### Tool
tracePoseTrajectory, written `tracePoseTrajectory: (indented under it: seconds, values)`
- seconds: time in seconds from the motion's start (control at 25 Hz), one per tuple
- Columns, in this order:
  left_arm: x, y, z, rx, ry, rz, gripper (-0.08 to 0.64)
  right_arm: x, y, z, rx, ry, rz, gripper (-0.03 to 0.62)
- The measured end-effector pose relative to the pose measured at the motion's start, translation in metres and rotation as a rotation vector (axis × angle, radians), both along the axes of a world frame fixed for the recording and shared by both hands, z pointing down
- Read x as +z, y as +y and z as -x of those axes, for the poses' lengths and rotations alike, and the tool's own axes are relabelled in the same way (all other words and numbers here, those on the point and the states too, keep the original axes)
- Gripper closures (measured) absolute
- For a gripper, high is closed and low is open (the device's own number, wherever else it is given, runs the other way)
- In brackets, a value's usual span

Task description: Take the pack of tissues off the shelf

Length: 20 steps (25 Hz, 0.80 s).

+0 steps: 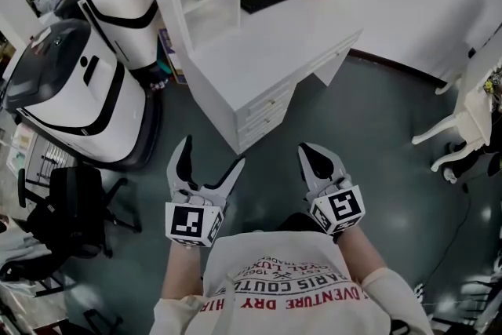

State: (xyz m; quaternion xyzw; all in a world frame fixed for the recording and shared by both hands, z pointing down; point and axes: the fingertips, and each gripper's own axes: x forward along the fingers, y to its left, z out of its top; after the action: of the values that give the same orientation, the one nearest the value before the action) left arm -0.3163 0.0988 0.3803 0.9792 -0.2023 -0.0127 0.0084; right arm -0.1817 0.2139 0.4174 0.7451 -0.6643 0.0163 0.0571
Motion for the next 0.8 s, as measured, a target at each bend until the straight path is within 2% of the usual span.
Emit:
tracePoseTrajectory:
  seconds: [0.2, 0.36, 0.52, 0.8]
  values:
    - [0.011, -0.017, -0.024, -0.037, -0.028, 0.002, 0.080, 0.003, -0.018, -0.031, -0.021, 0.001, 0.003, 0.594]
    - [0.019, -0.036, -0.056, -0.108, -0.030, 0.009, 0.080, 0.014, -0.042, -0.068, -0.082, -0.006, 0.000, 0.594]
    - [0.013, -0.052, -0.108, -0.164, 0.006, 0.012, 0.080, 0.022, -0.071, -0.124, -0.159, -0.002, 0.029, 0.594]
    - [0.001, -0.080, -0.209, -0.322, 0.034, 0.014, 0.081, 0.007, -0.121, -0.237, -0.300, 0.011, 0.046, 0.594]
